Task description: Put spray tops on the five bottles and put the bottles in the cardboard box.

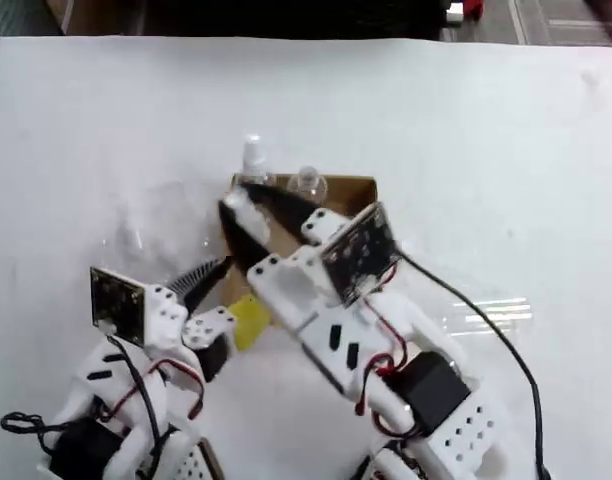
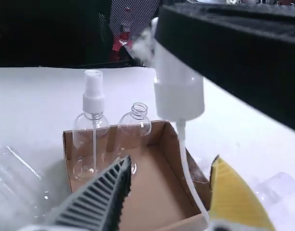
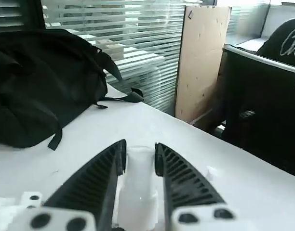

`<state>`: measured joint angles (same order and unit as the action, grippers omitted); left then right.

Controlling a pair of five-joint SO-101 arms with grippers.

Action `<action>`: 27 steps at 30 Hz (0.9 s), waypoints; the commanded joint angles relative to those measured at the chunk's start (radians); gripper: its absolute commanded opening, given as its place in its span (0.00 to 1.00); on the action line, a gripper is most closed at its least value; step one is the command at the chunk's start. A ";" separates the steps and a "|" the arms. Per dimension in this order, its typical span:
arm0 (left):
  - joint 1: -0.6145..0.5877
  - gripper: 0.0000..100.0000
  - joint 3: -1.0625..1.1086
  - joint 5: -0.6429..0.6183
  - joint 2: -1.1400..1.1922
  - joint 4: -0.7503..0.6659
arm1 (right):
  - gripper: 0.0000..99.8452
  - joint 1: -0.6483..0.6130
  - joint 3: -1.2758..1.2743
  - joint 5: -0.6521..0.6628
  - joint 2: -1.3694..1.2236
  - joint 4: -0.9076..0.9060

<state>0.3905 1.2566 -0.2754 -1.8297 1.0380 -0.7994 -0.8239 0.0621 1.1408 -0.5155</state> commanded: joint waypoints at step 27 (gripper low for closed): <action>-0.196 0.25 0.075 -0.006 0.002 -0.167 | 0.02 0.107 0.100 -0.006 0.007 -0.140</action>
<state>0.1956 1.3410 -0.2754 -1.8190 0.8938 -0.7027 -0.7733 0.0606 1.1408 -0.6644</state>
